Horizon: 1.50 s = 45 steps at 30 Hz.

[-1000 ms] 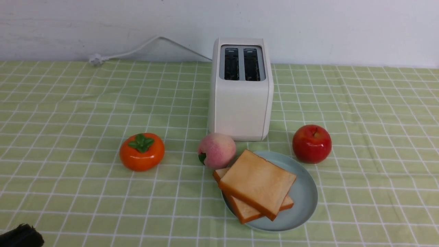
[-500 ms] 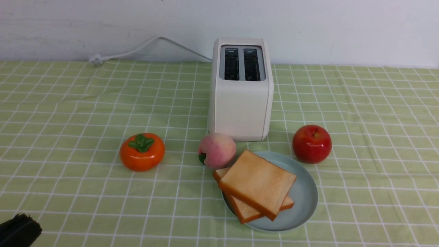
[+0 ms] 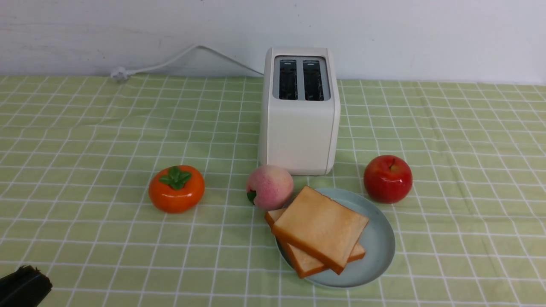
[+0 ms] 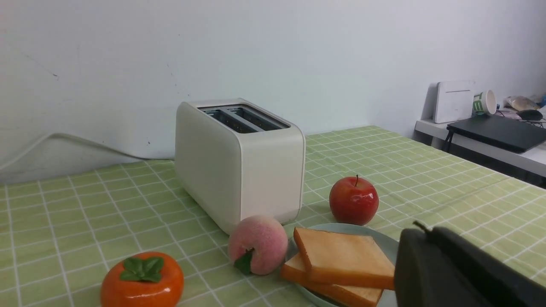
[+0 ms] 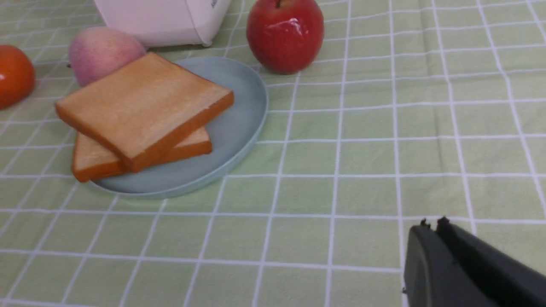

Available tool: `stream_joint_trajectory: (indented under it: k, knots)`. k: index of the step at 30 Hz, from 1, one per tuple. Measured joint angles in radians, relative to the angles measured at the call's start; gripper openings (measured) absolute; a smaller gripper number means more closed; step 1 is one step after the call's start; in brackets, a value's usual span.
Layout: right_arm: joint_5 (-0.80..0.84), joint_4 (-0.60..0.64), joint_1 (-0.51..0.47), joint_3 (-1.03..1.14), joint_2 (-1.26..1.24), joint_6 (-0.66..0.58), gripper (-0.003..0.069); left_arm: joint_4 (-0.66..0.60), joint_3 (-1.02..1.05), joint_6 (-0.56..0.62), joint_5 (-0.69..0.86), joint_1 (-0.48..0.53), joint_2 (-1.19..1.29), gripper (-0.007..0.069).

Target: Take toasted bread from bread machine on green coffee tablecloth place on plate.

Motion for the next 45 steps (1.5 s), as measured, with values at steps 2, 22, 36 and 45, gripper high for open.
stream_joint_trajectory:
  k: [2,22,36,45]
  knots:
    - [-0.063,-0.016,-0.030,0.041,-0.015,0.000,-0.0001,0.000,0.000,0.000,0.000,0.000,0.000,-0.0013]
    - [-0.102,-0.008,-0.107,0.145,-0.107,-0.023,-0.0020,0.002,0.000,0.000,0.001,0.000,0.000,-0.0011]
    - [-0.101,-0.005,-0.107,0.145,-0.107,-0.026,-0.0020,0.002,0.000,0.000,0.001,0.000,0.000,0.0000]
    - [-0.101,-0.005,-0.107,0.145,-0.107,-0.026,-0.0020,0.004,0.000,0.000,0.001,0.000,0.000,0.0005]
